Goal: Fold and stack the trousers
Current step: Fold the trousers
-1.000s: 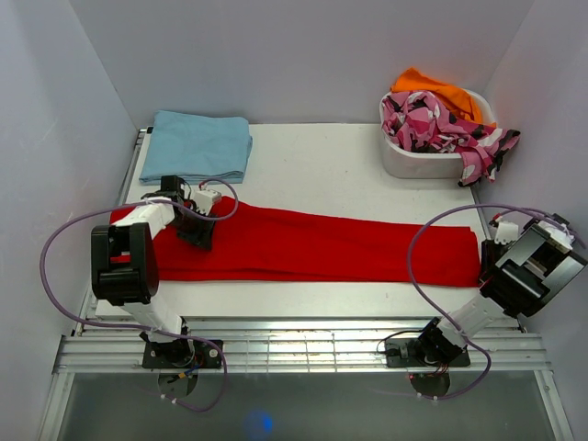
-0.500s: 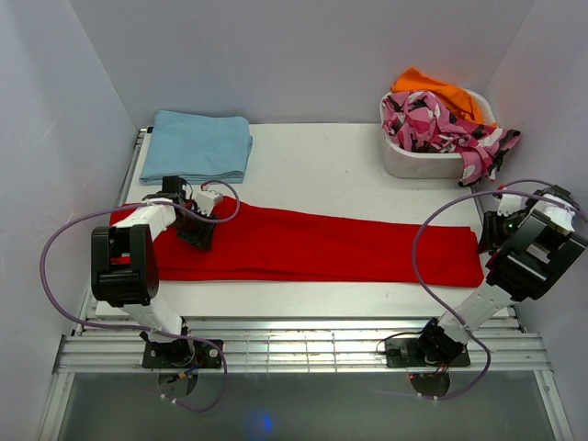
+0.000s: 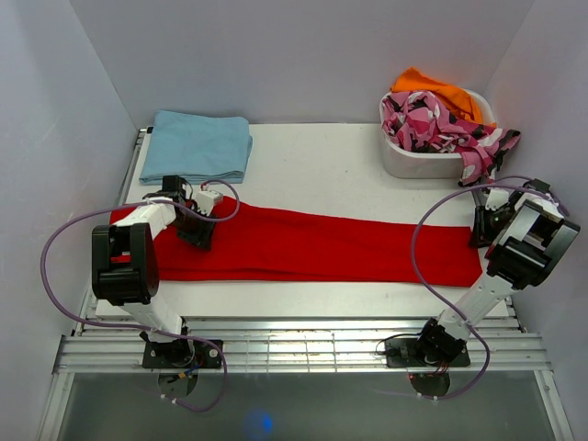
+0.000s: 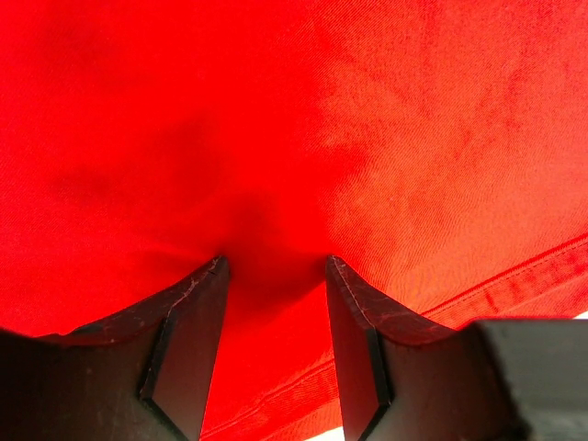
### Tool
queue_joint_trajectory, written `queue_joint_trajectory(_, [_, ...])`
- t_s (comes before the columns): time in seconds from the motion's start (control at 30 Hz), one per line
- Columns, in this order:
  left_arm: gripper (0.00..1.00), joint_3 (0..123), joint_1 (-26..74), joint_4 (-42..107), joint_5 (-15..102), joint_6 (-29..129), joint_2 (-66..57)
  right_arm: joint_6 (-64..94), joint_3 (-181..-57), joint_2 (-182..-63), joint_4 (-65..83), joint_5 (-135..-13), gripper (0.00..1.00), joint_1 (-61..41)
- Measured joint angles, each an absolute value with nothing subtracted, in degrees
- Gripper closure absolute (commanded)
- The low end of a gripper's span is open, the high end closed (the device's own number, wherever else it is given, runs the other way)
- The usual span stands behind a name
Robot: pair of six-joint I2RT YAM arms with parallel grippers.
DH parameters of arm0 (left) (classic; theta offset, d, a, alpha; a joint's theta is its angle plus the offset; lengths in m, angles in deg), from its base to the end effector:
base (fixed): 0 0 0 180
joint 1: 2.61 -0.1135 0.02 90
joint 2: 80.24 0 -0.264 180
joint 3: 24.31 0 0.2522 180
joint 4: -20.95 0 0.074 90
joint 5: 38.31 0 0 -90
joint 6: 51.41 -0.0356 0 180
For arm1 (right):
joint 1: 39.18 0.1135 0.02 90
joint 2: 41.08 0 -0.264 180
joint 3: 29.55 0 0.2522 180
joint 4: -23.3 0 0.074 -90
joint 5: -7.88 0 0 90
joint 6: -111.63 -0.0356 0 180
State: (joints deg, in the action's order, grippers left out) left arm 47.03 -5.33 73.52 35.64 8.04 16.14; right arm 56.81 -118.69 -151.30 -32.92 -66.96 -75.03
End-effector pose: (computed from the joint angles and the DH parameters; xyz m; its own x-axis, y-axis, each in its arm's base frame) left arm 0.3012 0.0045 0.1634 -0.8332 0.4494 -0.3220 0.5076 0.8527 -0.1235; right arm 0.3057 -0.2094 0.1648 -0.9451 -0.0032 -0.3267 -0.0316 0.9961 0.0819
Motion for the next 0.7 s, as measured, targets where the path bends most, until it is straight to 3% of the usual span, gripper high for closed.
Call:
queue_joint_trajectory(0.27, [0.43,47.3,-5.3,73.7,35.7,8.1,16.4,56.1,-121.2,-151.5,-34.1,-66.7,0.92,-74.2])
queue_joint_trajectory(0.7, [0.45,47.3,-5.3,73.7,36.0,8.0,16.5,56.3,-125.8,-151.6,-37.0,-65.2,0.92,-73.2])
